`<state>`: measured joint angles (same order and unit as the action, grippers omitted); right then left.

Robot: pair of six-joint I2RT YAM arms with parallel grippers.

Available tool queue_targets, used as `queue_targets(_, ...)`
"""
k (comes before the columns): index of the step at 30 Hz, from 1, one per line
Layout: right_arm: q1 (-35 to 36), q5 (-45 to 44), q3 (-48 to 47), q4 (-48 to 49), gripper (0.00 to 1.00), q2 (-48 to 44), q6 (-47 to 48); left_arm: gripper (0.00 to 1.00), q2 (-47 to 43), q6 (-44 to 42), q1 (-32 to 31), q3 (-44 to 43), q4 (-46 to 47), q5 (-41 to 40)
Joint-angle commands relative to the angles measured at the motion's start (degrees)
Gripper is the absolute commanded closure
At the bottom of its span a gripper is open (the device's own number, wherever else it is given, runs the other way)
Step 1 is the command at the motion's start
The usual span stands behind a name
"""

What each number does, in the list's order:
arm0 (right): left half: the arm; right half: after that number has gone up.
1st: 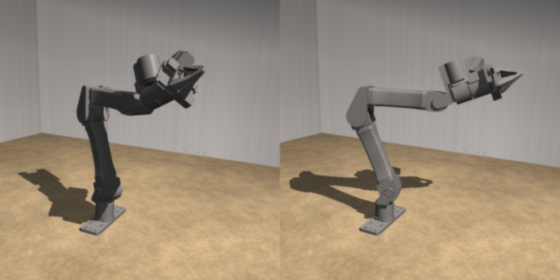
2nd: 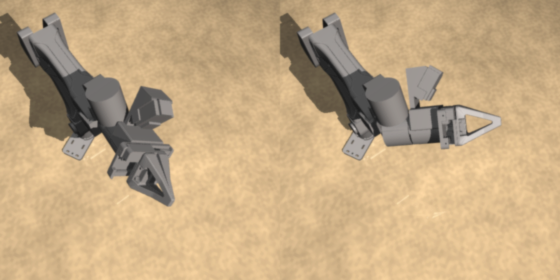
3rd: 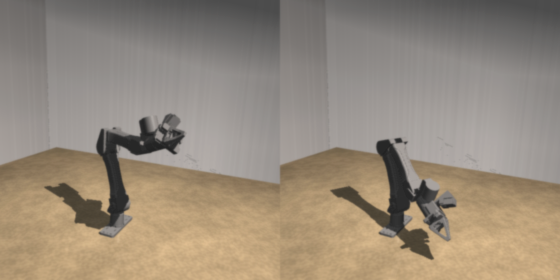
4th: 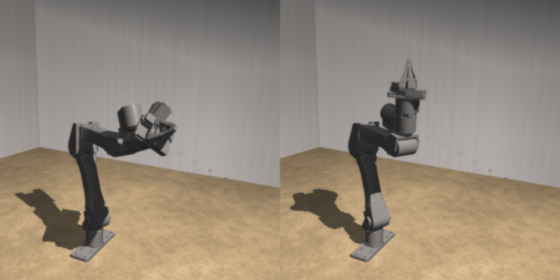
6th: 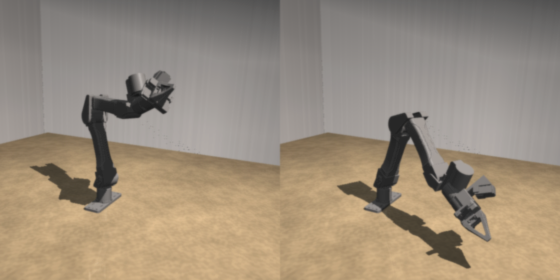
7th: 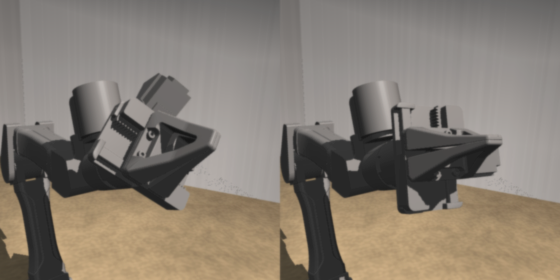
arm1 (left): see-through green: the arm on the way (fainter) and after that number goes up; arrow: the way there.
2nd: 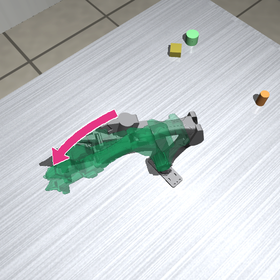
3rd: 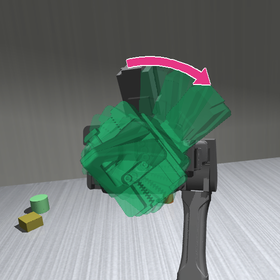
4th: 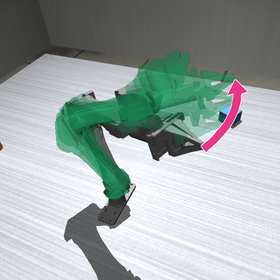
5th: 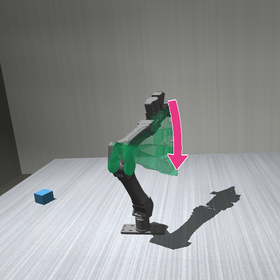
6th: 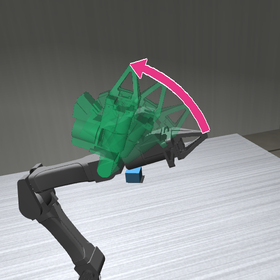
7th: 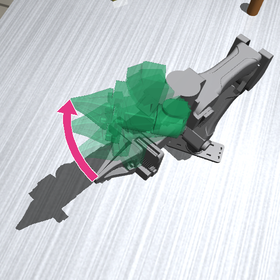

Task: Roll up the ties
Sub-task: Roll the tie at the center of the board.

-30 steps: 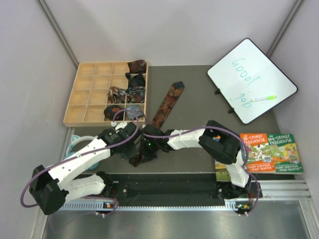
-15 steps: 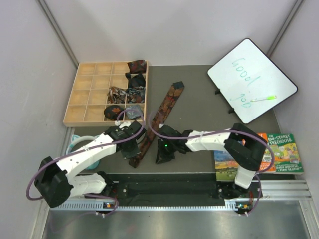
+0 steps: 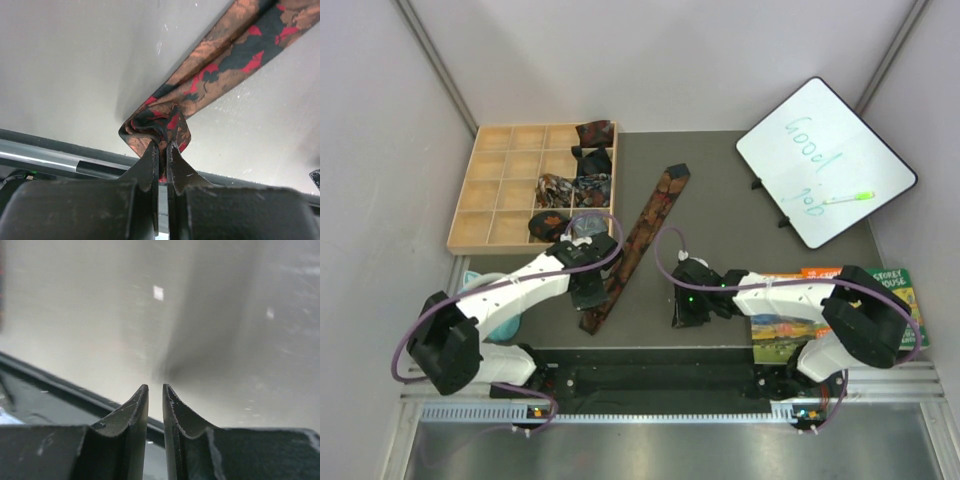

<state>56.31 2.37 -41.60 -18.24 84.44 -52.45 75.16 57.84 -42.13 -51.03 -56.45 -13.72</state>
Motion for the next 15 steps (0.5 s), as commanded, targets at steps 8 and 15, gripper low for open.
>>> queue_targets(8,-0.42,-0.70,4.42,4.09,0.82,-0.60,0.94,1.00,4.99,-1.33,3.10,-3.73,4.76,-0.26)
queue_targets(15,-0.42,-0.35,5.57,5.23,0.82,-0.60,0.68,0.92,6.06,-1.42,5.56,-3.91,8.28,2.81)
